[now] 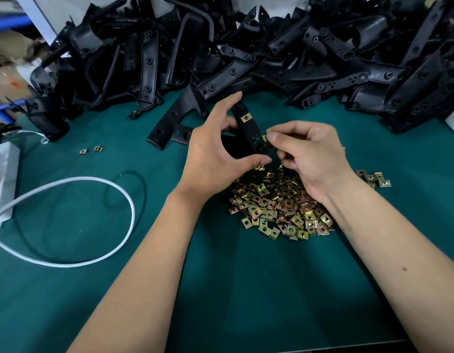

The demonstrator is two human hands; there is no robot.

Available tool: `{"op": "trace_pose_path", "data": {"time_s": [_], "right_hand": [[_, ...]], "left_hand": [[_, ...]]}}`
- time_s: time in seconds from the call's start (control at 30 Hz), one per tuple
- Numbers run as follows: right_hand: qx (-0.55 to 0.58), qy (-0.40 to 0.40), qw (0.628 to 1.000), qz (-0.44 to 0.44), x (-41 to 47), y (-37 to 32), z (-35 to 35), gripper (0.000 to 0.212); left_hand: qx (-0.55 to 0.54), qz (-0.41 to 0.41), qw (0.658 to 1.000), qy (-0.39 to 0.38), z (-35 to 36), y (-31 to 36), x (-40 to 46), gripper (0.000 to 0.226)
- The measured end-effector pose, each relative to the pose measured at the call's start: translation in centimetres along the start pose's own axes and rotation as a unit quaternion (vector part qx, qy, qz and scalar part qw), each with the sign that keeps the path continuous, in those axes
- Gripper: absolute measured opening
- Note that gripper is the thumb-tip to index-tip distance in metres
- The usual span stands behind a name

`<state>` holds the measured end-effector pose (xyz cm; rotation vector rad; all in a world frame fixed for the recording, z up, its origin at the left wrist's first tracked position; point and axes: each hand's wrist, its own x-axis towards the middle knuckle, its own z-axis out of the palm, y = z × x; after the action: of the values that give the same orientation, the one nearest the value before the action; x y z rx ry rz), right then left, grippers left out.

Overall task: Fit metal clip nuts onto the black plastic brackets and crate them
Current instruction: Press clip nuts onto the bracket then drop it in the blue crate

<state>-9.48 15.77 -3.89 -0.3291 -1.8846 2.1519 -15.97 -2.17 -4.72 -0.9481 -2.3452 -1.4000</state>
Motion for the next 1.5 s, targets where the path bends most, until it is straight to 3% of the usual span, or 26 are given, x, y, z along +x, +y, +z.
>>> {"op": "trace_pose_path", "data": {"time_s": [0.5, 1.13, 1.37, 1.5], "right_hand": [[-0.027, 0.014, 0.999, -0.016, -0.36, -0.17, 0.18, 0.007], [-0.037, -0.043, 0.998, -0.014, 0.21, -0.12, -0.66, 0.01], [-0.043, 0.004, 0.999, -0.027, -0.04, 0.24, -0.12, 0.007], [-0.047, -0.021, 0.999, 0.003, 0.07, 0.15, -0.3, 0.008]], "left_hand": [[0.02, -0.007, 1.0, -0.009, -0.04, 0.07, 0.09, 0.108], [0.029, -0.026, 0.999, -0.028, -0.06, -0.11, 0.12, 0.109], [0.038, -0.018, 0.999, -0.021, 0.21, 0.37, 0.13, 0.11], [0.047, -0.011, 0.999, -0.024, -0.01, 0.51, 0.07, 0.109]]}}
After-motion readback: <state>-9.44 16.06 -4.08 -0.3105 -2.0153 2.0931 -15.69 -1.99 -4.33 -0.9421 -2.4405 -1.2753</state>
